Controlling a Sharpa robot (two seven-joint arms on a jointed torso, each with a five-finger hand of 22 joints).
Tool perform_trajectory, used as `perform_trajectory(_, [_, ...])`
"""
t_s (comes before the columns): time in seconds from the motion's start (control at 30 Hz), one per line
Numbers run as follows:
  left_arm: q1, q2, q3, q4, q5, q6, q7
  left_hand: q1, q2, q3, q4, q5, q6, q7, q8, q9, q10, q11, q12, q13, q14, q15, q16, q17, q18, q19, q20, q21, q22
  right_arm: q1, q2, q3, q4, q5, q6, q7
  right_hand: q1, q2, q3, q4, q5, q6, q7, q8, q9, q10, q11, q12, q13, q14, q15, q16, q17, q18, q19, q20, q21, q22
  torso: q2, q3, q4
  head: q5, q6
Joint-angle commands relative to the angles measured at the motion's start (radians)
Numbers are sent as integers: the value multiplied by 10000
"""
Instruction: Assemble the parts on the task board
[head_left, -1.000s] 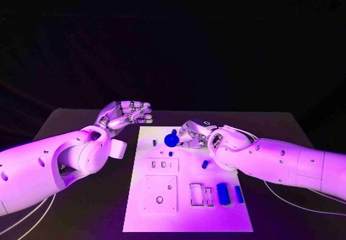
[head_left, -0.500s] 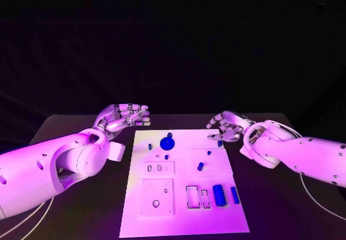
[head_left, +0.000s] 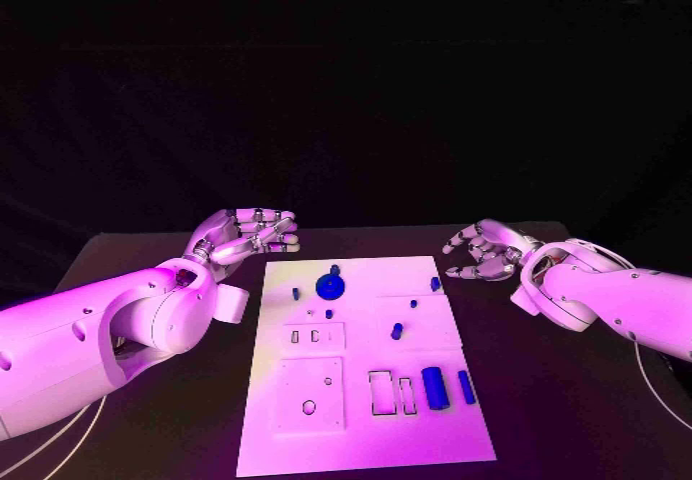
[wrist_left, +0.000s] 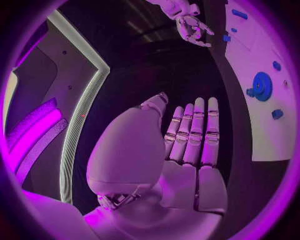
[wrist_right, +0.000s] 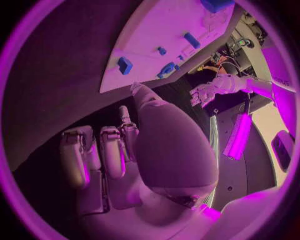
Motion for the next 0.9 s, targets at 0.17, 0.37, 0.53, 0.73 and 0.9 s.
perform_trajectory(0.17, [-9,15,2,1,76,214,82,18,-5,53,-4,-61,-75,286,-53,9,47,48,-57,-13,-82,-12,-21,9,125,66,-16,35,11,-255,165,-7,-279,100,524,443,133,-22,71,-27,70,-79,-4,-44,-20,-48,8,-68,913,956,56,29,2176,-62,1032,17,25,2620,13,-8,16,28,-44])
perform_trajectory(0.37, [-12,5,1,-3,67,214,79,28,-12,70,-15,-60,-77,284,-55,10,50,46,-64,-13,-86,-12,-23,21,125,63,-16,38,11,-369,254,-7,-402,68,636,381,141,-28,87,-30,99,-85,-1,-48,-25,-59,12,-78,903,957,58,30,2181,-61,1030,18,22,2618,-4,-40,27,37,-105])
perform_trajectory(0.53, [-12,-4,1,-3,60,211,76,28,-12,70,-15,-60,-77,284,-55,10,50,46,-64,-13,-86,-12,-23,21,125,63,-16,38,11,-445,340,-7,-475,49,680,351,148,-39,111,-33,147,-89,4,-49,-31,-55,15,-76,907,957,61,30,2180,-61,1030,21,22,2618,-8,-31,6,70,-146])
perform_trajectory(0.73, [-13,2,1,-3,53,205,85,28,-12,70,-15,-60,-77,284,-55,10,50,46,-64,-13,-86,-12,-23,21,125,63,-16,38,11,-520,451,-6,-508,20,679,369,140,-17,200,-13,249,-21,-1,-11,-31,-23,14,-52,936,961,63,35,2200,-67,1044,25,41,2632,-6,-35,24,98,-187])
perform_trajectory(0.9, [-13,2,1,-9,48,203,86,28,-12,70,-15,-60,-77,284,-55,10,50,46,-64,-13,-86,-12,-23,21,125,63,-16,38,11,-553,553,-6,-573,4,715,355,107,-9,283,15,312,60,-13,35,-29,8,3,-29,963,963,57,37,2207,-68,1047,23,44,2635,-25,-44,34,144,-238])
